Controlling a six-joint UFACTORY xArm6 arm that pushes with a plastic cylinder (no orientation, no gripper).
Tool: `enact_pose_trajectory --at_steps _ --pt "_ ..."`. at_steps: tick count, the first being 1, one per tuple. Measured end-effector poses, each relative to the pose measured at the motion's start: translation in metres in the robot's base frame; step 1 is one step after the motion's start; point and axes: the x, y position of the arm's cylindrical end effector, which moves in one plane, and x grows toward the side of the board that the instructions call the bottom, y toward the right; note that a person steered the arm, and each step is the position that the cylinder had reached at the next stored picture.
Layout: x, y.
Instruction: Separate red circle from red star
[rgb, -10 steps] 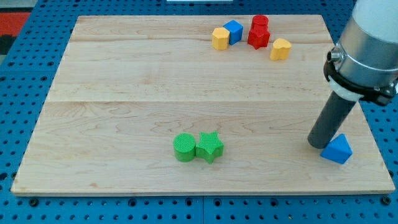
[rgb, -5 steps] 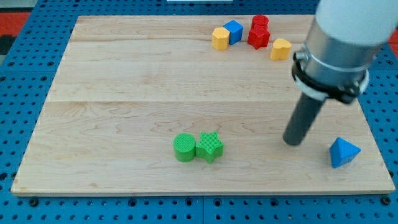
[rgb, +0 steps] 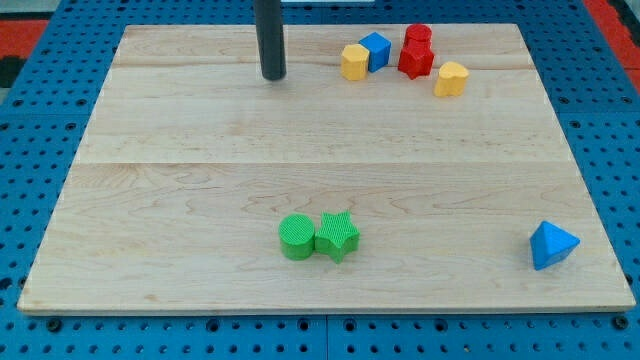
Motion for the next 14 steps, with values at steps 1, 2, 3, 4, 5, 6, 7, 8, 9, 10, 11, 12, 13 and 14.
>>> enact_pose_trajectory --at_steps 1,2,3,4,5,6,7,8,9,10,11,12,13,14 --pt "-0.054 0.020" --pt "-0.065 0.071" --pt "-0.067 0.099" --pt "-0.067 0.116" --pt "-0.067 0.157" --pt "-0.067 0.187" --pt "-0.067 0.196" --pt "-0.068 0.221" --pt "-0.068 0.230" --pt "-0.068 0.230" --pt "-0.059 0.218" --pt "-0.037 0.194" --pt "-0.017 0.188" --pt "0.000 0.193"
